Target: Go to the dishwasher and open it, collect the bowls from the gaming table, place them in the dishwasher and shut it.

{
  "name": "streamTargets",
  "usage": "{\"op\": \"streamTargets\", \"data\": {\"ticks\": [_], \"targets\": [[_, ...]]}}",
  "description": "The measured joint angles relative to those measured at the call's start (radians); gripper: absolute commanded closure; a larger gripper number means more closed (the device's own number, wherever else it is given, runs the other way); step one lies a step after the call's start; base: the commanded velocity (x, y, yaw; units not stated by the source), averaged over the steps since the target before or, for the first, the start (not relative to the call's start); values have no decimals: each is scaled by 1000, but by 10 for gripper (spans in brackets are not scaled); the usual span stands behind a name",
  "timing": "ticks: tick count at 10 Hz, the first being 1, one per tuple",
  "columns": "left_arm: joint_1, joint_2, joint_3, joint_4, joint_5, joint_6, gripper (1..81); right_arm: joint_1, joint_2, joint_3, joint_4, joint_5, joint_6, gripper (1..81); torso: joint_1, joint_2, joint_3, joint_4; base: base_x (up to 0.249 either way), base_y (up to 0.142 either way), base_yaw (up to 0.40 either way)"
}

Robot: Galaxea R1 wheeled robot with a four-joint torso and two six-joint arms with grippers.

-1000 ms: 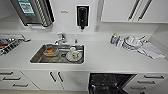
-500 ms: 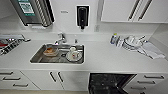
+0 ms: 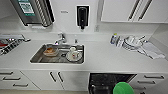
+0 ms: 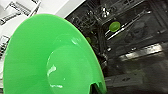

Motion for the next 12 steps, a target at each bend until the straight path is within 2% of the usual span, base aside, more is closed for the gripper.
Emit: {"op": "streamTargets", "data": {"ticks": [3, 4, 6, 8, 10, 11, 12], "targets": [[76, 119, -103, -1, -31, 0, 10, 128, 100, -3, 1, -161, 12, 811, 0, 0, 0, 0, 0, 0, 0], [104, 147, -117, -1, -41, 0, 10, 141, 165, -17, 3, -209, 16, 10, 0, 0, 0, 0, 0, 0, 0], [117, 164, -153, -15, -37, 0, 10, 148, 241, -57, 3, -335, 18, 10, 0, 0, 0, 0, 0, 0, 0], [110, 191, -201, -44, -34, -1, 10, 150, 232, -60, 3, -431, 21, 10, 0, 0, 0, 0, 0, 0, 0], [110, 230, -240, -49, -31, -1, 10, 165, 170, 22, 3, -508, 21, 10, 0, 0, 0, 0, 0, 0, 0], [107, 244, -248, -51, -10, -2, 10, 169, 115, 63, 3, -545, 20, 10, 0, 0, 0, 0, 0, 0, 0], [102, 251, -252, -51, 47, -3, 10, 160, 45, 93, 4, -591, 18, 10, 0, 0, 0, 0, 0, 0, 0]]}}
